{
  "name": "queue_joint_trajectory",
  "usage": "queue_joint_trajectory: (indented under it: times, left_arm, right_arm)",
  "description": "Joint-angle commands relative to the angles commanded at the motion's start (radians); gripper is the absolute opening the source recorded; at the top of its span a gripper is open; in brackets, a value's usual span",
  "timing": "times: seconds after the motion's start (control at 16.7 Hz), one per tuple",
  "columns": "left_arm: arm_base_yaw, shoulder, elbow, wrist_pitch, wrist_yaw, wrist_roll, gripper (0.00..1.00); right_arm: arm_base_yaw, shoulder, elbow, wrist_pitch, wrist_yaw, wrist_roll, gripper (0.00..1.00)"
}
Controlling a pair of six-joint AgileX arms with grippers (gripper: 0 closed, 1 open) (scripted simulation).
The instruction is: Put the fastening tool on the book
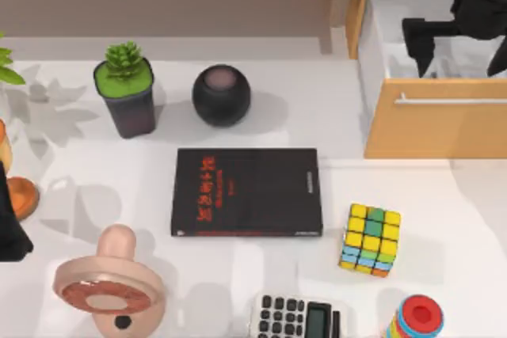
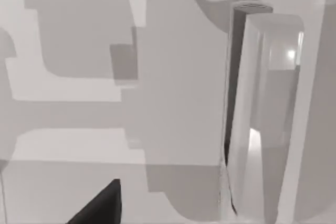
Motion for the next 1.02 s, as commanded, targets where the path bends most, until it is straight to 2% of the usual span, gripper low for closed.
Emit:
queue_joint_trajectory:
  times: [0.42, 1.02]
  left_arm:
    - [0.0, 0.0, 0.0, 0.0, 0.0, 0.0, 1.0]
    - [0.0, 0.0, 0.0, 0.0, 0.0, 0.0, 1.0]
  right_arm:
    - [0.006, 0.001, -0.081, 0.081, 0.001, 0.006, 1.0]
    - [0.001, 0.049, -0.091, 0.14, 0.001, 0.002, 1.0]
